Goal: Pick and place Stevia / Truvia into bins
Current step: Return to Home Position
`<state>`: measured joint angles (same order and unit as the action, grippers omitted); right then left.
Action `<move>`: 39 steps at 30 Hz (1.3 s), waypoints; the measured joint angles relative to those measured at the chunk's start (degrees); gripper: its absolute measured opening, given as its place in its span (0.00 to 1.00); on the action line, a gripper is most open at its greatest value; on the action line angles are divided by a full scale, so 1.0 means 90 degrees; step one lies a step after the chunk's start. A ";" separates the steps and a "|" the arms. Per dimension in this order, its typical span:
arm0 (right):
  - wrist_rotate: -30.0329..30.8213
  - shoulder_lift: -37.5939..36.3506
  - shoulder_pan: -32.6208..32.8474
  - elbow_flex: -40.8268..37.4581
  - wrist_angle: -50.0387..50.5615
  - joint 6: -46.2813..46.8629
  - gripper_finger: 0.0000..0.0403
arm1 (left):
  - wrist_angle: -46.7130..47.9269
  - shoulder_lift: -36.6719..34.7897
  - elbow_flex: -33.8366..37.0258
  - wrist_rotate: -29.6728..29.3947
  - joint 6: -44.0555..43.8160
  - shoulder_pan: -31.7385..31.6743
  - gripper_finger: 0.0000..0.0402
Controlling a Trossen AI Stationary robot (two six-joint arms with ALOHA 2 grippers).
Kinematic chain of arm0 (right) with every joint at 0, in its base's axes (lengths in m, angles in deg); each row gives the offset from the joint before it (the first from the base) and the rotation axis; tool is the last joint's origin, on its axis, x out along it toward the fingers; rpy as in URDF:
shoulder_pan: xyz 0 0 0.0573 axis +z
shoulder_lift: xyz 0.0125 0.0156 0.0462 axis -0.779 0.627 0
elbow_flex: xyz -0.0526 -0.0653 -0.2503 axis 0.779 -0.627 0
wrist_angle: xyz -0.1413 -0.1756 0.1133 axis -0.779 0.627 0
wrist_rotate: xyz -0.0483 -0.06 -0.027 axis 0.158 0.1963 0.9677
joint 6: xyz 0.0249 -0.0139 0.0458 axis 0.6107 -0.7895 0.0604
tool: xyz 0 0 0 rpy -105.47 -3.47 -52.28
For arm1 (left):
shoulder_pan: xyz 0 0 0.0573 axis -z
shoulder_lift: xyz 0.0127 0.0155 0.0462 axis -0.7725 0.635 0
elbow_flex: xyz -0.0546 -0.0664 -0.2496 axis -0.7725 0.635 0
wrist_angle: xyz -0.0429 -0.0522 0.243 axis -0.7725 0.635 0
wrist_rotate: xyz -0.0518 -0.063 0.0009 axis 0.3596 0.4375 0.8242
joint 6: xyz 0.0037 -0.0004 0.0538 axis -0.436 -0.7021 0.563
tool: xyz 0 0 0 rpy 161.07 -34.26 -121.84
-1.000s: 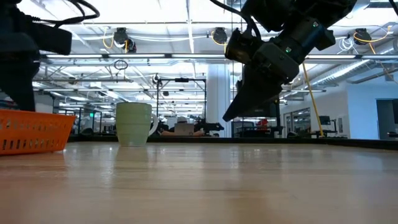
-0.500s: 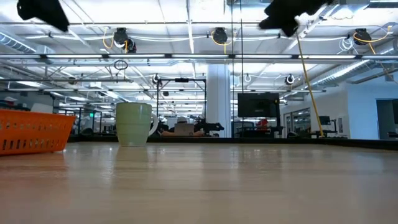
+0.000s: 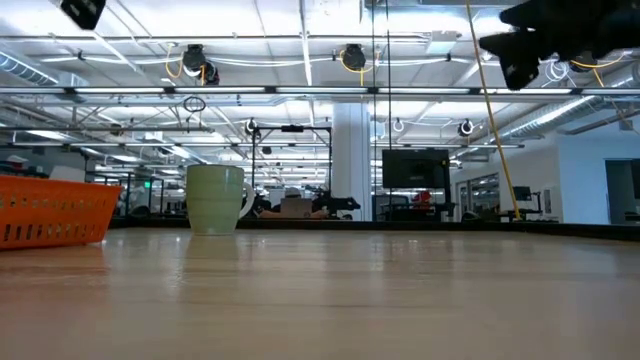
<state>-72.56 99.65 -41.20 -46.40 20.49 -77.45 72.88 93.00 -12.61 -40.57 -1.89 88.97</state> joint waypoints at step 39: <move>-0.0385 -0.3115 -0.0040 -0.1463 0.0478 -0.0556 0.43 | -0.3433 -0.2372 0.3264 0.1002 0.1817 -0.0749 0.28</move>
<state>-76.02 71.62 -41.56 -59.57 24.79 -82.46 41.98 71.65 16.77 -31.55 14.46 82.22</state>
